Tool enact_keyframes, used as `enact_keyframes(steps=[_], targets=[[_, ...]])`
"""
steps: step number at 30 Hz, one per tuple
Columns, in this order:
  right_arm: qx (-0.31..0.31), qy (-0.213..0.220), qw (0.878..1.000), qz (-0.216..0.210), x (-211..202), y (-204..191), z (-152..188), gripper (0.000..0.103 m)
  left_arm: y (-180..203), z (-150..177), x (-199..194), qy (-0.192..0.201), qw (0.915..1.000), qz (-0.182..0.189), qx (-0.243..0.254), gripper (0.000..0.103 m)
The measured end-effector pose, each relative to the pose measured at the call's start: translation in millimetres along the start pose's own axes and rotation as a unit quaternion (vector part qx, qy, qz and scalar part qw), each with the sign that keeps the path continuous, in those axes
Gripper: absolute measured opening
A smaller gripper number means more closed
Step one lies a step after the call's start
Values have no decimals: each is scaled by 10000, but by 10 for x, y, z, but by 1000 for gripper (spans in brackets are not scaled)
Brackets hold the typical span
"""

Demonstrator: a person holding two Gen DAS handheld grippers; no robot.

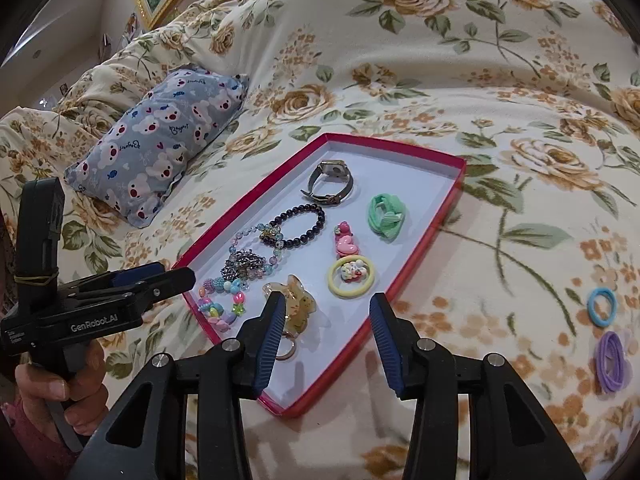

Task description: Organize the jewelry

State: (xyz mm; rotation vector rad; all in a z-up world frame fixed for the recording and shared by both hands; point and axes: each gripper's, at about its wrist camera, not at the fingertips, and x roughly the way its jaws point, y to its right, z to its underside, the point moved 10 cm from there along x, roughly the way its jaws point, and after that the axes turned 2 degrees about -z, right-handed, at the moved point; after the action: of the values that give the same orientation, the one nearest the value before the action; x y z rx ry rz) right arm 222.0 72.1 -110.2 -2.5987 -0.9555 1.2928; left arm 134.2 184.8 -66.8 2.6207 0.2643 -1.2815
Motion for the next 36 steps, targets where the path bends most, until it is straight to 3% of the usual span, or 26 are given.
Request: enact_keyframes(steps=[7,15,18,22,25,29,36], targets=[[88,185,9998,16,-134,57,38,53,38,84,-127,121,9998,-98,135,80],[16,358,9994,-18,-313,24,21,72,70,149,-275,242,9991,-214,272,87],[-64,407,9991,-30,-382,-14,-2,75,90,147,-370,362,9982,-296,374,89],[-324,546,9980,-12,-539,-106,-124,89,128,92,-570,701,9955,-376,510,97],[-568,851,9947,79,-736,-179,-302,103,155,0,-832,1224,9899,-412,588,102],[-713,1140,9907,211,-881,-217,-463,103,183,-26,-1020,1594,9823,-684,701,102],[-413,1039,9936,140,-737,-158,-286,103,205,294,-890,1270,9879,-716,533,102]])
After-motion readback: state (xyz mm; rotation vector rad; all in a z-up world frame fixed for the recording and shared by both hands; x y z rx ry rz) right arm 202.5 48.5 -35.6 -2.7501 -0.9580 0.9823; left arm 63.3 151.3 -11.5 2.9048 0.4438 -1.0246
